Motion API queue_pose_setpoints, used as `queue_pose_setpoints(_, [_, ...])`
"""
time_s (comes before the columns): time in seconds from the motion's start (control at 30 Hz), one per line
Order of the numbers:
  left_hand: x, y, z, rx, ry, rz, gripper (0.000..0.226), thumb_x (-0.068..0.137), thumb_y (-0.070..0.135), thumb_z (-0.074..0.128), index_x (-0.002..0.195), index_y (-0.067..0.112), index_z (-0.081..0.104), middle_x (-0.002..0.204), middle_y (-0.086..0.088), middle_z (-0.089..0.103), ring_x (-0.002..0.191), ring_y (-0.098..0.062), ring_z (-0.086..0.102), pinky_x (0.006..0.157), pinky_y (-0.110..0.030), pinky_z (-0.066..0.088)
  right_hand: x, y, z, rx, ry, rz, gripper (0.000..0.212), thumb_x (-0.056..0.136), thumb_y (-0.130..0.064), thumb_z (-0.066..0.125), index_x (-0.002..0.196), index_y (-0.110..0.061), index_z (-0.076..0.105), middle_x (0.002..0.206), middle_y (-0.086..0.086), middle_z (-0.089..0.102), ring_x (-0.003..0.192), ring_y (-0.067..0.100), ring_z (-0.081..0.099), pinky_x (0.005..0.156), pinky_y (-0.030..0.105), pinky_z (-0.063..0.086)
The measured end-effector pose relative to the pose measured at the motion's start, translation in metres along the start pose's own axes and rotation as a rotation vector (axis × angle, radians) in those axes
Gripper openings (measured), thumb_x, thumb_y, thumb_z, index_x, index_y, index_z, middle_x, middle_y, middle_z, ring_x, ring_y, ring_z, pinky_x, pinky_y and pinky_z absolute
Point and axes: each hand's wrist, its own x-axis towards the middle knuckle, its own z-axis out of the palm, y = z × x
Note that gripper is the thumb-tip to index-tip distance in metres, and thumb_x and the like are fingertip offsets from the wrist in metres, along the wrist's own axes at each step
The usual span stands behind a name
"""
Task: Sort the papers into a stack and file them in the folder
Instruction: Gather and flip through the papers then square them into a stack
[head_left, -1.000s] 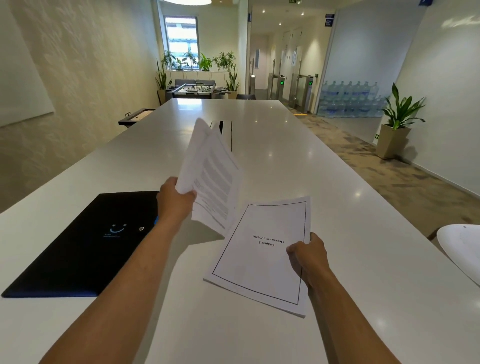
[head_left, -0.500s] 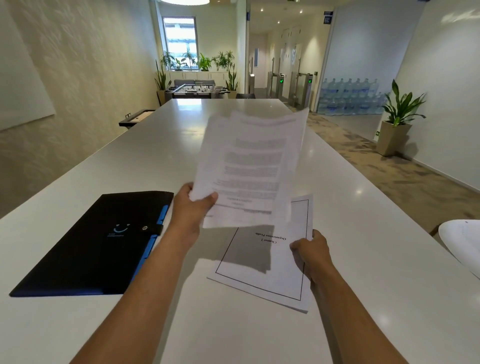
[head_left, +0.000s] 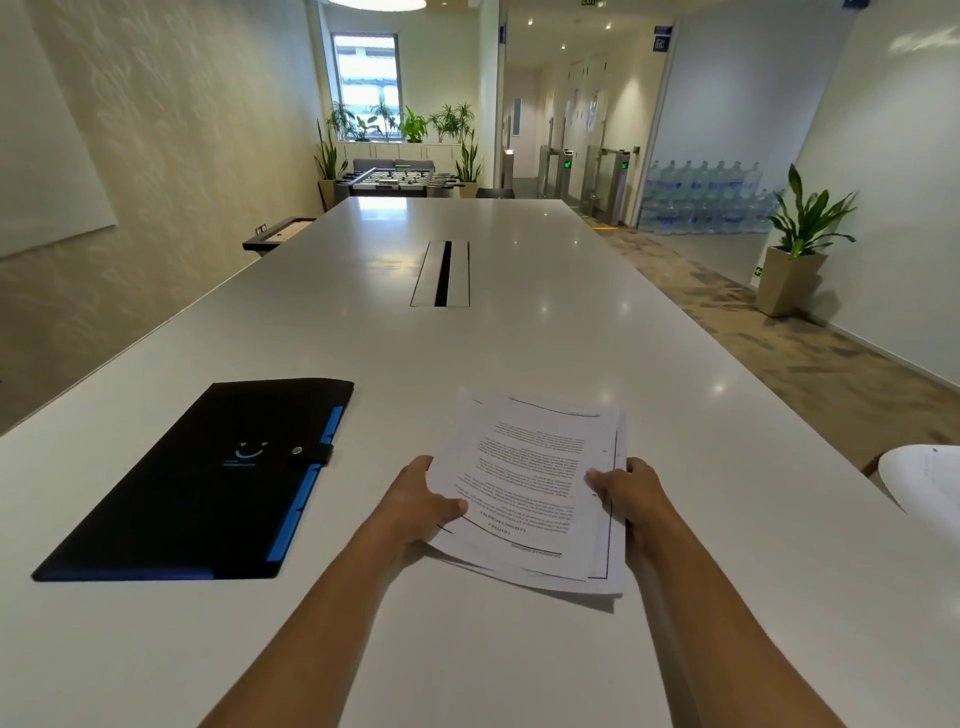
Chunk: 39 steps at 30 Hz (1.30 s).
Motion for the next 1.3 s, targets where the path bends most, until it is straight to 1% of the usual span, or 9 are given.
queue_pose_setpoints(0.13, [-0.002, 0.003, -0.005, 0.054, -0.04, 0.002, 0.047, 0.08, 0.009, 0.077, 0.12, 0.019, 0.053, 0.108, 0.005, 0.066, 0.095, -0.014, 0.065, 0.068, -0.019, 0.05, -0.008, -0.002, 0.002, 0.043, -0.033, -0.04, 0.033, 0.09, 0.01, 0.055, 0.119, -0.004, 0.048, 0.106, 0.018, 0.064, 0.088, 0.031, 0.068, 0.078, 0.043, 0.059])
queue_pose_setpoints(0.23, [-0.005, 0.003, -0.009, -0.244, -0.047, -0.036, 0.044, 0.08, 0.007, 0.078, 0.112, 0.021, 0.051, 0.102, 0.001, 0.066, 0.077, -0.012, 0.073, 0.056, -0.02, 0.055, -0.015, -0.005, 0.004, 0.055, -0.051, -0.164, 0.032, 0.089, 0.01, 0.057, 0.112, -0.012, 0.05, 0.102, 0.016, 0.066, 0.078, 0.03, 0.072, 0.068, 0.044, 0.062])
queue_pose_setpoints(0.33, [-0.006, 0.009, -0.019, -0.445, 0.002, -0.026, 0.053, 0.078, 0.017, 0.08, 0.118, 0.018, 0.046, 0.109, -0.009, 0.065, 0.079, -0.017, 0.074, 0.056, -0.024, 0.056, -0.024, -0.015, 0.005, 0.134, -0.14, -0.272, 0.032, 0.089, 0.006, 0.062, 0.107, -0.02, 0.053, 0.094, 0.008, 0.073, 0.076, 0.026, 0.075, 0.058, 0.036, 0.06])
queue_pose_setpoints(0.47, [0.001, 0.031, -0.041, -0.265, 0.126, 0.158, 0.077, 0.069, 0.044, 0.079, 0.133, 0.018, 0.045, 0.118, -0.006, 0.065, 0.097, -0.019, 0.068, 0.071, -0.031, 0.057, -0.034, -0.04, 0.007, 0.057, -0.209, -0.481, 0.033, 0.088, -0.012, 0.068, 0.111, -0.031, 0.055, 0.108, 0.004, 0.073, 0.09, 0.025, 0.073, 0.071, 0.042, 0.061])
queue_pose_setpoints(0.63, [0.003, 0.065, -0.061, -0.347, 0.102, 0.337, 0.077, 0.065, 0.041, 0.083, 0.129, 0.017, 0.048, 0.122, -0.005, 0.066, 0.109, -0.021, 0.065, 0.09, -0.041, 0.054, -0.049, -0.068, 0.017, 0.053, -0.3, -0.653, 0.043, 0.083, -0.025, 0.072, 0.121, -0.029, 0.054, 0.113, 0.001, 0.071, 0.098, 0.028, 0.071, 0.075, 0.046, 0.06])
queue_pose_setpoints(0.8, [0.0, 0.093, -0.061, -0.311, 0.232, 0.534, 0.048, 0.081, 0.021, 0.077, 0.12, 0.025, 0.05, 0.118, -0.001, 0.065, 0.106, -0.018, 0.064, 0.089, -0.043, 0.055, -0.056, -0.093, 0.028, 0.065, -0.265, -0.784, 0.036, 0.089, -0.017, 0.067, 0.117, -0.036, 0.054, 0.11, -0.009, 0.069, 0.102, 0.02, 0.069, 0.075, 0.036, 0.061])
queue_pose_setpoints(0.93, [-0.005, 0.106, -0.065, -0.302, 0.282, 0.674, 0.053, 0.077, 0.027, 0.08, 0.119, 0.032, 0.048, 0.117, 0.002, 0.064, 0.104, -0.013, 0.066, 0.081, -0.034, 0.058, -0.057, -0.109, 0.027, 0.083, -0.29, -0.84, 0.04, 0.089, -0.02, 0.068, 0.124, -0.028, 0.052, 0.118, -0.002, 0.067, 0.107, 0.024, 0.067, 0.08, 0.042, 0.059])
queue_pose_setpoints(1.07, [-0.003, 0.096, -0.06, -0.289, 0.251, 0.607, 0.068, 0.072, 0.027, 0.084, 0.125, 0.03, 0.042, 0.115, 0.003, 0.062, 0.099, -0.012, 0.066, 0.075, -0.028, 0.058, -0.054, -0.099, 0.03, 0.062, -0.32, -0.795, 0.059, 0.079, -0.024, 0.076, 0.132, -0.02, 0.051, 0.121, 0.004, 0.066, 0.109, 0.022, 0.066, 0.087, 0.045, 0.057])
queue_pose_setpoints(1.3, [0.008, 0.072, -0.041, -0.24, 0.3, 0.488, 0.048, 0.082, 0.014, 0.073, 0.118, 0.03, 0.045, 0.108, 0.007, 0.063, 0.096, -0.015, 0.065, 0.07, -0.028, 0.055, -0.049, -0.069, 0.045, 0.088, -0.181, -0.747, 0.046, 0.07, -0.021, 0.072, 0.114, -0.025, 0.06, 0.102, -0.009, 0.071, 0.092, 0.017, 0.069, 0.063, 0.023, 0.058])
